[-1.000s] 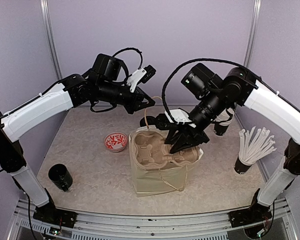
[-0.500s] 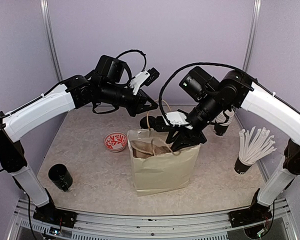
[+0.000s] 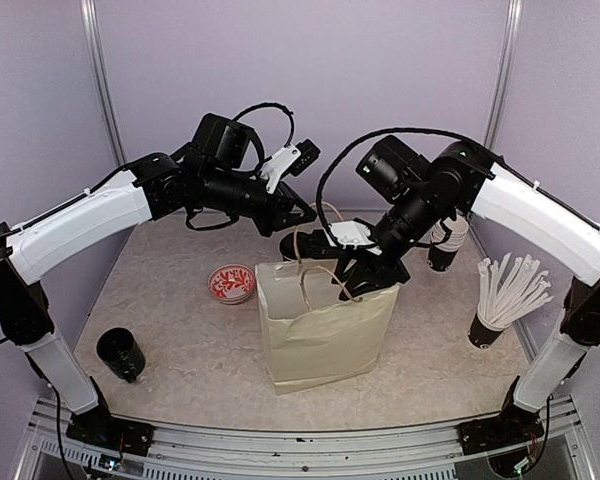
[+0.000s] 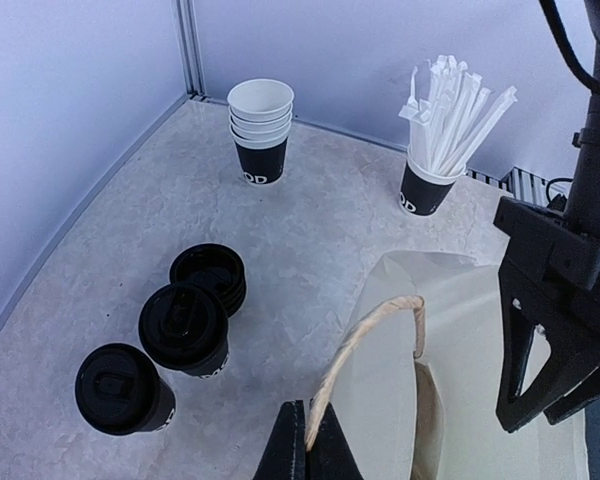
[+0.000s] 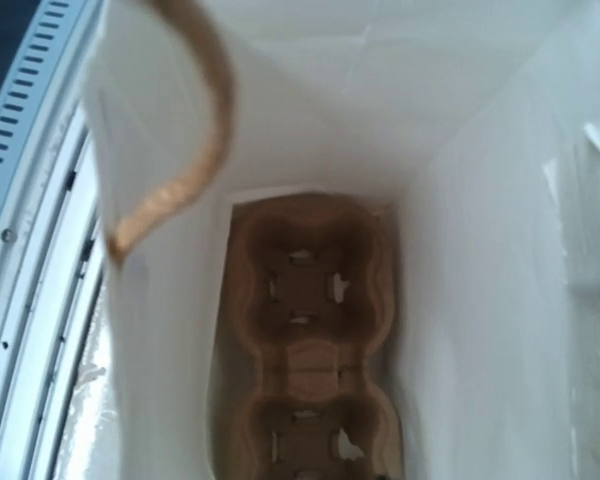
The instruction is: Pack the takeout coffee
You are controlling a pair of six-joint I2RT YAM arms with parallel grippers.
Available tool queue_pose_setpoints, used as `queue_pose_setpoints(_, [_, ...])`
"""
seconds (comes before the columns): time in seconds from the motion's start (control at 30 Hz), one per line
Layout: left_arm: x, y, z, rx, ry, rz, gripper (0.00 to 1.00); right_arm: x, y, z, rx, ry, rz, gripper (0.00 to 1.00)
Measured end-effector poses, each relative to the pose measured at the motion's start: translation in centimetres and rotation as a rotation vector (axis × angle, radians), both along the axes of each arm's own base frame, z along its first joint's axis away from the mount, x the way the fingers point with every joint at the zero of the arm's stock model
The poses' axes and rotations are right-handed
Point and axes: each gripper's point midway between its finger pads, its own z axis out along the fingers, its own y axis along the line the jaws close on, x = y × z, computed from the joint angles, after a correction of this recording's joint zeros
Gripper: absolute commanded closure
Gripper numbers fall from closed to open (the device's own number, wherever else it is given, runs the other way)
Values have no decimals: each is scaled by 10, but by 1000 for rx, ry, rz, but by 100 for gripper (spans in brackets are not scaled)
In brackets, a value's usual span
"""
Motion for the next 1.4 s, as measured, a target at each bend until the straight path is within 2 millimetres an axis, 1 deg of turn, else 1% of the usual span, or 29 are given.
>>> queue_pose_setpoints(0.07, [-2, -2, 2, -8, -3, -9, 100, -1, 1, 0, 5, 4, 9, 66])
queue_pose_setpoints(0.2, [-14, -7, 8, -29, -29, -53, 100, -3, 0, 9, 25, 9, 25, 56])
queue_pose_setpoints(0.23, [-19, -9, 10, -34, -36, -66, 100, -2, -2, 15, 36, 8, 28, 54])
queue_pose_setpoints(0.27, [-24, -10, 13, -41, -44, -77, 100, -1, -3, 26, 60, -1, 35, 52])
queue_pose_setpoints(0.3, [-29, -11, 15, -48, -53, -91, 100, 8, -8, 36, 85, -14, 17, 50])
queue_pose_setpoints(0.33, [-34, -13, 18, -55, -62, -105, 100, 16, -14, 51, 122, -31, 0, 48])
queue_pose_setpoints(0.4, [-47, -17, 22, -66, -75, -135, 100, 40, -34, 82, 195, -87, -55, 46])
queue_pose_setpoints(0.47, [-64, -23, 27, -74, -85, -173, 100, 64, -67, 109, 254, -155, -137, 45])
queue_pose_setpoints(0.5, [-76, -27, 29, -79, -90, -200, 100, 73, -85, 120, 276, -189, -179, 45])
queue_pose_setpoints(0.6, [-122, -40, 35, -94, -97, -297, 100, 99, -138, 137, 303, -261, -323, 44])
queue_pose_setpoints(0.63, [-141, -44, 36, -99, -96, -339, 100, 107, -153, 138, 310, -273, -366, 44])
queue_pose_setpoints(0.67, [-158, -47, 36, -102, -95, -374, 100, 113, -164, 136, 314, -274, -398, 44])
queue_pose_setpoints(0.7, [-171, -49, 35, -102, -92, -400, 100, 117, -171, 132, 314, -268, -418, 44])
queue_pose_setpoints(0.73, [-187, -52, 34, -101, -88, -435, 100, 122, -175, 126, 316, -254, -433, 44])
queue_pose_setpoints(0.83, [-227, -56, 27, -83, -67, -510, 100, 133, -174, 101, 312, -185, -443, 44])
queue_pose_setpoints(0.87, [-238, -57, 24, -74, -59, -528, 100, 137, -172, 94, 311, -158, -444, 44])
queue_pose_setpoints(0.93, [-252, -57, 19, -59, -45, -551, 100, 143, -168, 85, 317, -118, -441, 44])
queue_pose_setpoints(1.03, [-256, -56, 10, -36, -27, -546, 100, 146, -164, 83, 338, -91, -429, 44])
queue_pose_setpoints(1.17, [-249, -56, 6, -17, -39, -505, 100, 141, -159, 88, 375, -72, -406, 45])
queue_pose_setpoints(1.3, [-226, -55, 9, -7, -72, -427, 100, 141, -158, 90, 396, -60, -418, 45])
queue_pose_setpoints(1.37, [-204, -53, 17, -13, -91, -368, 100, 143, -158, 88, 396, -52, -440, 44])
queue_pose_setpoints(1.4, [-193, -52, 21, -17, -99, -341, 100, 146, -159, 87, 392, -55, -454, 41])
